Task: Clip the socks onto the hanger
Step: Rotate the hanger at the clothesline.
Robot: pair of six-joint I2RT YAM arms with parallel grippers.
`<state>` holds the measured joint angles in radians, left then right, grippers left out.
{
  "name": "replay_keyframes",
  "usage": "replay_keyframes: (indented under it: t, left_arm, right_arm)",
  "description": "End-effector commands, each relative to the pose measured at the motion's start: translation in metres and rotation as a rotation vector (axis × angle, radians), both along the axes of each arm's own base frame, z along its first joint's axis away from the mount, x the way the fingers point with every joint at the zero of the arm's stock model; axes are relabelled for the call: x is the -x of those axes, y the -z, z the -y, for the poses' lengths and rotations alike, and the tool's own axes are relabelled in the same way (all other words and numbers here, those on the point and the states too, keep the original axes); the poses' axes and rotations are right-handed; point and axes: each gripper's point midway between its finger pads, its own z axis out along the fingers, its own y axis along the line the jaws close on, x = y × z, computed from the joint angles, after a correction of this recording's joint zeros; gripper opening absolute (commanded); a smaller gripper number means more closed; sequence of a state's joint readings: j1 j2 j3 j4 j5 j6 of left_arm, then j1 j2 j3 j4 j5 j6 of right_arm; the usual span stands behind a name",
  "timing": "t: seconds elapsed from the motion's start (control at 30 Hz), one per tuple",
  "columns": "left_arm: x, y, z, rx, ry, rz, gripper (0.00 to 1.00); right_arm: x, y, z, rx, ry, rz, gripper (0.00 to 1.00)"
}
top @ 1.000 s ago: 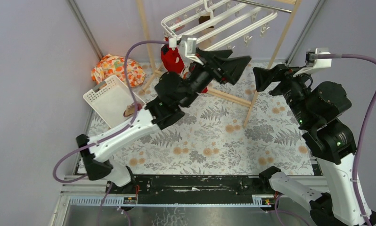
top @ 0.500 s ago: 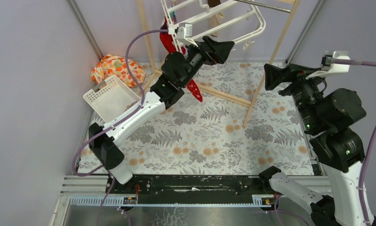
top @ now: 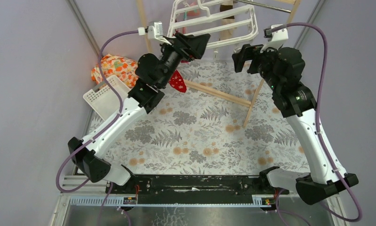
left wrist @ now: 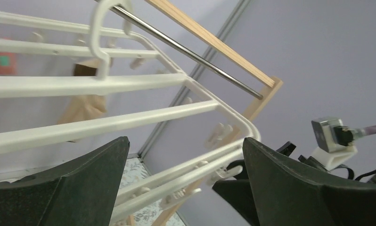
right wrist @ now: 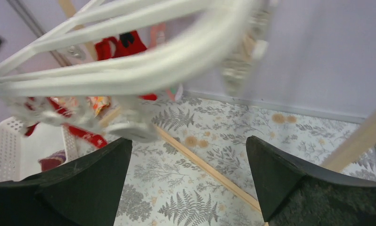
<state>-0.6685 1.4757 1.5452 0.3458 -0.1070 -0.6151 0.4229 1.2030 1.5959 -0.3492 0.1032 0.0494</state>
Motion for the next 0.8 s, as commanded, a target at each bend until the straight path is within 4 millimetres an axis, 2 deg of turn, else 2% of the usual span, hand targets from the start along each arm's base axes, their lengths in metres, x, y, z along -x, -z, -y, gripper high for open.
replay_keyframes:
  t: [0.0,0.17,0.47,0.63,0.77]
  left_arm:
    - [-0.008,0.006,-0.021,-0.001,-0.042,0.003,0.99]
    - [-0.014,0.013,-0.036,-0.002,-0.062,-0.007,0.99]
    - [-0.021,0.018,-0.044,0.018,-0.048,-0.017,0.99]
    - [-0.024,0.021,-0.045,0.020,-0.044,-0.020,0.99]
    - [-0.024,0.021,-0.045,0.023,-0.040,-0.021,0.99]
  right_arm:
    - [0.002,-0.038,0.015,-0.115,-0.096,0.144,0.99]
    - [0.008,-0.034,0.011,-0.064,-0.180,0.184,1.00]
    - [0.019,-0.025,-0.026,-0.071,-0.482,0.173,0.99]
    - [0.014,-0.021,-0.037,-0.058,-0.553,0.148,0.98]
    - [0.002,-0.019,-0.035,-0.036,-0.537,0.171,0.96]
